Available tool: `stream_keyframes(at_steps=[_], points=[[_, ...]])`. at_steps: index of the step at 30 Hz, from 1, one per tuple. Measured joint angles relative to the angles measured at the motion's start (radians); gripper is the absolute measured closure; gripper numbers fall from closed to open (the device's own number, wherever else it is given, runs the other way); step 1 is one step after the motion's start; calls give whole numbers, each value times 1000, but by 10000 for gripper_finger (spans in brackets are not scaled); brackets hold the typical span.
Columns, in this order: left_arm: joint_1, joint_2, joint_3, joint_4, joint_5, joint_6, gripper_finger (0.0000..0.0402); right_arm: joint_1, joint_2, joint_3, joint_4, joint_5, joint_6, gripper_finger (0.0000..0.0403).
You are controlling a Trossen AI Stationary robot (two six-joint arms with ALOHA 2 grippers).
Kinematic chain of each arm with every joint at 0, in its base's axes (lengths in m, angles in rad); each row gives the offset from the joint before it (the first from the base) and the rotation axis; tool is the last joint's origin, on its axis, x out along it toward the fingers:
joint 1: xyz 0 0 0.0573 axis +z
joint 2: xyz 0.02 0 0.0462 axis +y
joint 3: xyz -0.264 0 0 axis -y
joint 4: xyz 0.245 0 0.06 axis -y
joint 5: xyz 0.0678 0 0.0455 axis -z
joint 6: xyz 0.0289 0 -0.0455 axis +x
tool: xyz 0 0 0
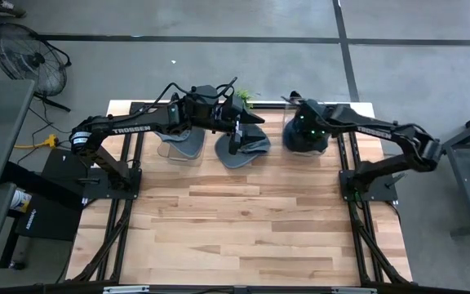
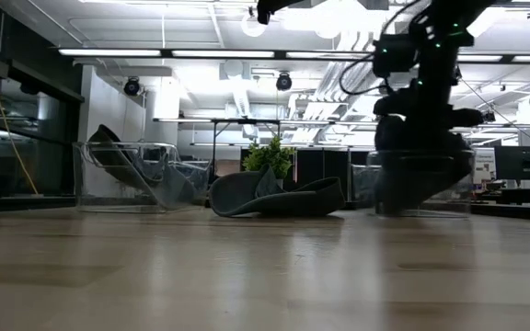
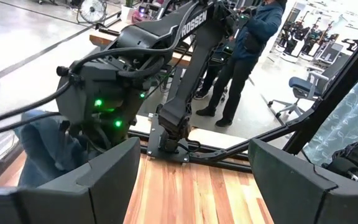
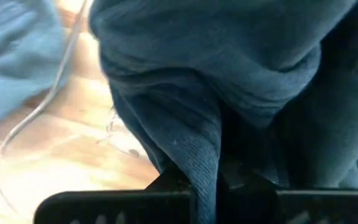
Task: Pick & Place hat
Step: Put the blue cap into the right transparent bin
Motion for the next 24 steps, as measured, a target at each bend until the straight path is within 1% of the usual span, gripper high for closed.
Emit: stream_keyframes(at_steps=[6,12,16,24], points=[[0,0,0,0,-1,0,106,-61,-38,-67,34,-35,-16,397],[0,0,0,0,-1,0,106,-67,-38,-71,59,-50,-21,365],[0,0,0,0,-1,0,106,-67,-54,-71,68,-71,-43,330],[0,0,0,-1,-1,0,106,-89,-165,-71,71,-65,-39,242]])
